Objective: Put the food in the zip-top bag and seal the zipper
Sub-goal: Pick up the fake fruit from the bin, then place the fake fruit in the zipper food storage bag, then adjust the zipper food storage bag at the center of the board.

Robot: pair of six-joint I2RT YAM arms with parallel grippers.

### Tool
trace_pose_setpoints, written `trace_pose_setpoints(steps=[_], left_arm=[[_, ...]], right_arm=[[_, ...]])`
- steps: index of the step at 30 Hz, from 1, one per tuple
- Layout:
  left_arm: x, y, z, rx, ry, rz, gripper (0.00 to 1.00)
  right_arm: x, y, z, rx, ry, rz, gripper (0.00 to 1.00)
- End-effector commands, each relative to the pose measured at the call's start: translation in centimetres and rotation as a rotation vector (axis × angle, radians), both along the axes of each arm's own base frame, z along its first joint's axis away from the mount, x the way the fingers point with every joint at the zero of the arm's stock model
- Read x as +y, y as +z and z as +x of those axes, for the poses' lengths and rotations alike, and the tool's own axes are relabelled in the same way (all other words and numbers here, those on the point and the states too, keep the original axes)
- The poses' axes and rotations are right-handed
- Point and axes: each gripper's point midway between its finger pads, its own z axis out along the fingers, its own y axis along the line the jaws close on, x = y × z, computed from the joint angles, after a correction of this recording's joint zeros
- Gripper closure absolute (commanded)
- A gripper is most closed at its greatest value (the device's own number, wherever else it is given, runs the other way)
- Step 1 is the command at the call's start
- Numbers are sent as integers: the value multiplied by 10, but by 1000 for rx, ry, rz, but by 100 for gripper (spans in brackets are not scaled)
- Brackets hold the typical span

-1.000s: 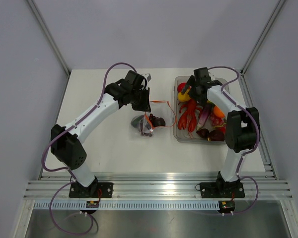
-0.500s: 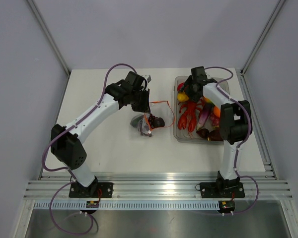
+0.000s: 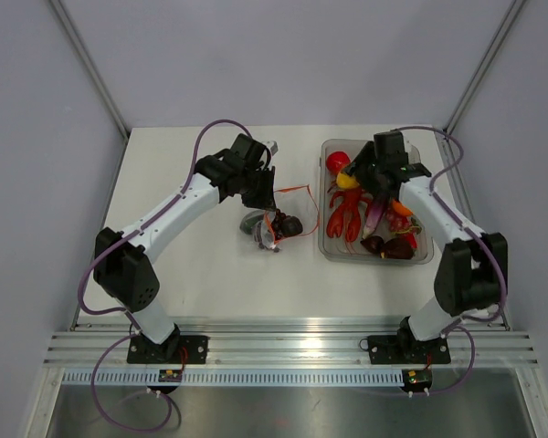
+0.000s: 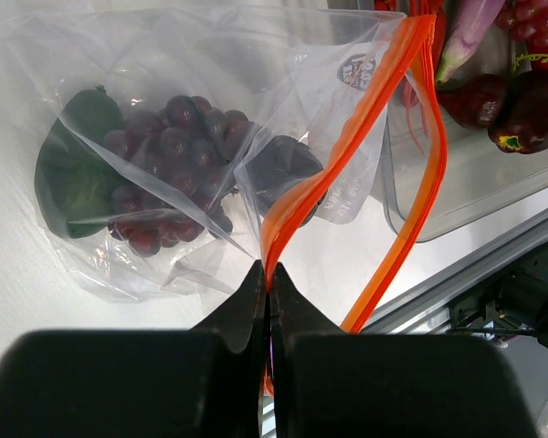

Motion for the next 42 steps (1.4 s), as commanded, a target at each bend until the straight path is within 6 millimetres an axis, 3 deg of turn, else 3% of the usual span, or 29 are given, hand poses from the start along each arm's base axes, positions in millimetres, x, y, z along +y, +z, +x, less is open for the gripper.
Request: trace_pose_setpoints(steps=[1, 5, 6, 10, 15, 19, 21, 22, 24, 27, 32, 36, 39, 40, 42], left_arm=[[-2, 23, 2, -67, -10, -56, 100], [-3, 25, 3, -72, -14, -61, 100], [-3, 25, 4, -71, -11, -59, 100], [-1, 23, 3, -67, 4, -62, 100], [-1, 23, 3, -67, 8, -64, 100], [1, 27, 4, -74, 13, -66, 100], [1, 27, 4, -71, 15, -66, 100], [0, 27, 5, -73, 14, -69, 100], [-1, 29, 5, -72, 9, -74, 100], [-1, 32, 6, -80, 8, -73, 100], [0, 29, 7, -71, 8, -71, 100], [-1, 27, 7, -67, 6, -77, 100], [-2, 29, 8, -71, 6, -82, 100], [-2, 30, 8, -72, 6, -83, 100], [-2, 33, 8, -76, 4, -85, 100]], right_arm=[[0, 55, -22, -158, 49, 23, 68], [28, 76, -59, -215, 156, -21, 68], [56, 85, -77, -241, 241, -52, 66], [98, 96, -99, -279, 335, -59, 65], [134, 66, -104, -214, 409, -54, 63], [168, 56, -110, -186, 491, -51, 57], [181, 48, -111, -161, 521, -59, 32], [185, 51, -110, -162, 531, -57, 14], [186, 46, -108, -145, 533, -70, 3], [175, 60, -107, -189, 498, -90, 0], [124, 82, -99, -242, 349, -208, 2], [87, 90, -93, -255, 247, -196, 11], [63, 83, -90, -227, 196, -169, 25], [49, 76, -86, -202, 170, -160, 38], [42, 67, -85, -165, 170, -155, 48]])
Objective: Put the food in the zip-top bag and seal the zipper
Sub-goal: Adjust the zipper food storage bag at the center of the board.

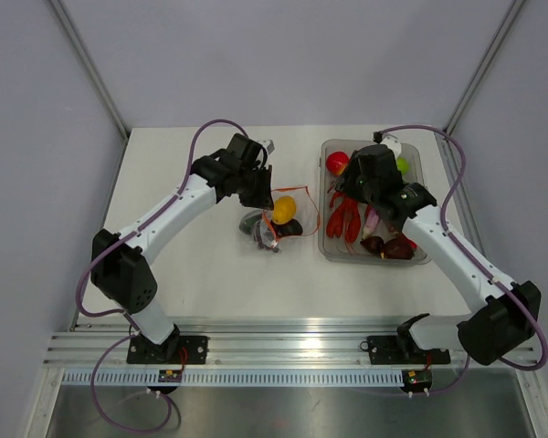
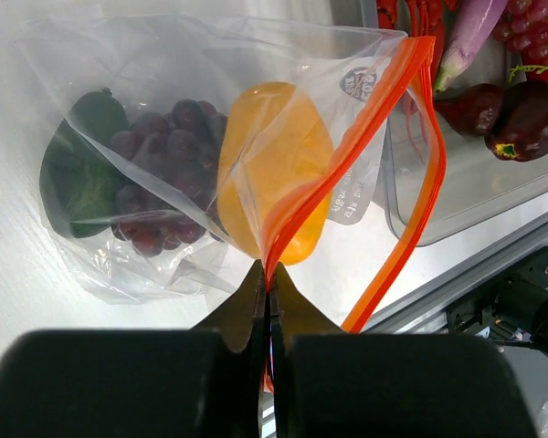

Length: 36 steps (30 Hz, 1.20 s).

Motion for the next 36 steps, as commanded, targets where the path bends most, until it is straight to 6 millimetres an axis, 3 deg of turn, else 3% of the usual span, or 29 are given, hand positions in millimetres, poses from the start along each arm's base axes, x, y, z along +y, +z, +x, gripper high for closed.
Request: trace_pose_setpoints(steps=[1, 2, 4, 9, 14, 21, 23, 24, 25, 26, 27, 28, 31, 34, 36], left_arm=[[-8, 32, 6, -71, -13, -76, 100], [-8, 34, 6, -71, -13, -78, 100], [-9, 38, 7, -76, -19, -89, 100], [-10, 49, 12, -95, -16, -102, 100], [-11, 49, 12, -90, -15, -100, 100], [-6, 51, 16, -108, -5, -76, 100], [-6, 52, 16, -112, -5, -76, 100], [-5, 53, 16, -114, -6, -76, 100], [-5, 55, 16, -118, -7, -73, 100], [-2, 56, 19, -136, -4, -54, 100], [4, 54, 19, -133, 3, -25, 100], [8, 56, 21, -142, 7, -5, 100], [22, 74, 30, -189, 33, 31, 100], [34, 87, 34, -235, 60, 44, 100], [42, 89, 35, -245, 72, 49, 100]], right_arm=[[-17, -16, 2, 60, -29, -12, 52], [-17, -22, 5, 78, -25, -28, 56], [-8, -24, 4, 101, 26, -26, 57], [37, -29, -6, 103, 283, 44, 17], [42, -44, -15, 133, 298, 29, 15], [49, -96, -24, 246, 291, 15, 27], [54, -101, -26, 253, 301, 16, 45], [57, -99, -27, 249, 314, 18, 65], [62, -90, -26, 230, 332, 29, 78], [67, -84, -28, 221, 354, 25, 100], [72, -75, -29, 204, 376, 23, 100], [80, -53, -23, 154, 394, 31, 100], [99, -11, -26, 71, 451, 34, 100], [112, 13, -26, 25, 470, 73, 100], [110, 7, -19, 34, 424, 73, 100]])
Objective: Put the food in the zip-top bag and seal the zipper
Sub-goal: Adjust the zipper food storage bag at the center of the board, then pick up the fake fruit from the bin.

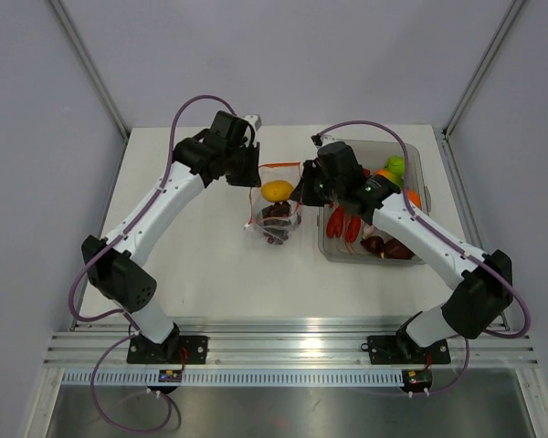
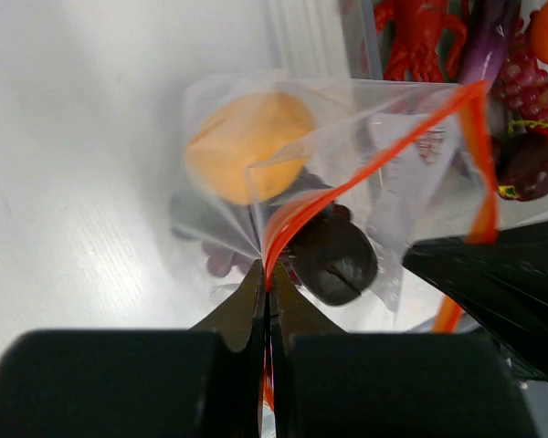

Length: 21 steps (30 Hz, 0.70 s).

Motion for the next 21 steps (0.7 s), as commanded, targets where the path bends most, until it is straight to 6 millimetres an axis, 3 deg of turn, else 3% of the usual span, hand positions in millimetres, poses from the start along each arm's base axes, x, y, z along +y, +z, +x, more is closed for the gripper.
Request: trace_pose_setpoints(steps=[1, 6, 7, 8, 9, 10, 11, 14, 16, 17, 21], left_arm=[[17, 33, 8, -110, 28, 6, 100], [41, 10, 17, -101, 85, 95, 100], [47, 1, 23, -74, 104, 105, 100], [49, -4, 22, -51, 104, 109, 100], [50, -9, 20, -29, 103, 120, 100], [48, -12, 16, -17, 87, 108, 100], [45, -9, 17, -34, 81, 89, 100], [42, -6, 16, -42, 74, 67, 100], [41, -3, 16, -41, 68, 59, 100], [39, -1, 15, -45, 63, 49, 100], [36, -2, 15, -37, 59, 35, 100]], right_arm=[[2, 18, 9, -47, -38, 24, 100], [-7, -43, 19, 90, -79, -64, 100], [-10, -52, 21, 116, -83, -73, 94], [-10, -50, 21, 107, -78, -73, 83], [-12, -49, 19, 98, -75, -67, 63], [-11, -43, 19, 73, -73, -52, 52], [-13, -20, 20, 1, -75, -20, 36], [-41, 9, 32, -111, -171, -65, 27], [-58, 20, 39, -141, -226, -70, 26], [-76, 30, 50, -167, -279, -44, 25], [-119, 28, 78, -150, -394, -39, 21]])
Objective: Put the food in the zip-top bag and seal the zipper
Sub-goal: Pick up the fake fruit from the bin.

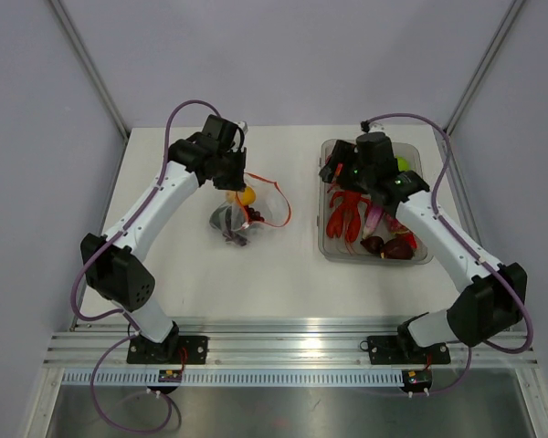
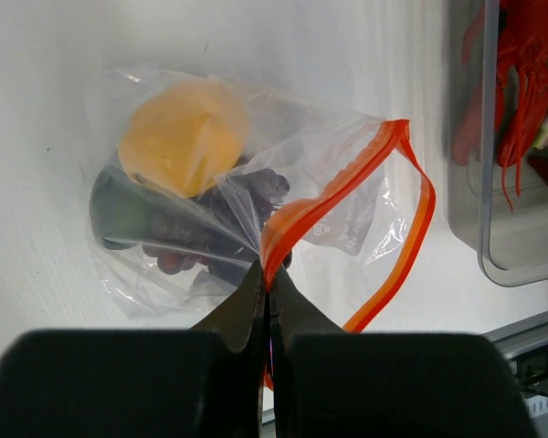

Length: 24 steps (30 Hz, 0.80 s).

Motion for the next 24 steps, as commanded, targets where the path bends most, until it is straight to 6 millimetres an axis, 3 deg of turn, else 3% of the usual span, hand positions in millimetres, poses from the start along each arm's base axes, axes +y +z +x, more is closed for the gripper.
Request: trace_pose_setpoints(steps=[1, 3, 4, 6, 7, 8, 9, 10, 11, 12, 13, 14, 15, 17, 18, 24], left_arm=[[-13, 26, 3, -70, -33, -78, 100], [-15, 25, 5, -69, -34, -90, 100], [-17, 25, 4, -62, -35, -95, 100], [-18, 22, 5, -56, -38, -97, 100], [-18, 22, 4, -55, -41, -99, 100], [-18, 20, 4, -50, -39, -96, 100], [-18, 19, 4, -46, -40, -93, 100], [-18, 18, 4, -43, -43, -93, 100], [-18, 17, 4, -40, -45, -92, 100], [-19, 17, 3, -38, -46, -92, 100], [-19, 14, 4, -32, -50, -88, 100], [-19, 14, 3, -30, -52, -89, 100], [-19, 14, 4, -31, -53, -85, 100], [-19, 15, 5, -26, -56, -82, 100], [-20, 14, 5, -23, -58, -83, 100], [-20, 14, 5, -18, -56, -82, 100]], right_arm=[[-41, 3, 40, -30, -129, -38, 20], [-58, 1, 62, -17, -176, -62, 17], [-62, -23, 73, 43, -186, -83, 16], [-75, -27, 94, 65, -213, -58, 12], [-77, -46, 104, 111, -221, -54, 11], [-77, -42, 114, 102, -213, -28, 10], [-83, -58, 123, 130, -224, -26, 7], [-85, -61, 130, 133, -222, -24, 6], [-82, -56, 138, 123, -203, -3, 4], [-83, -60, 144, 130, -201, -1, 3], [-85, -78, 149, 165, -193, -15, 1], [-85, -76, 158, 155, -191, -11, 1], [-85, -94, 162, 186, -179, -27, 0], [-84, -97, 171, 192, -160, -20, 1], [-84, -112, 173, 219, -154, -29, 1], [-88, -125, 196, 216, -150, 10, 1]])
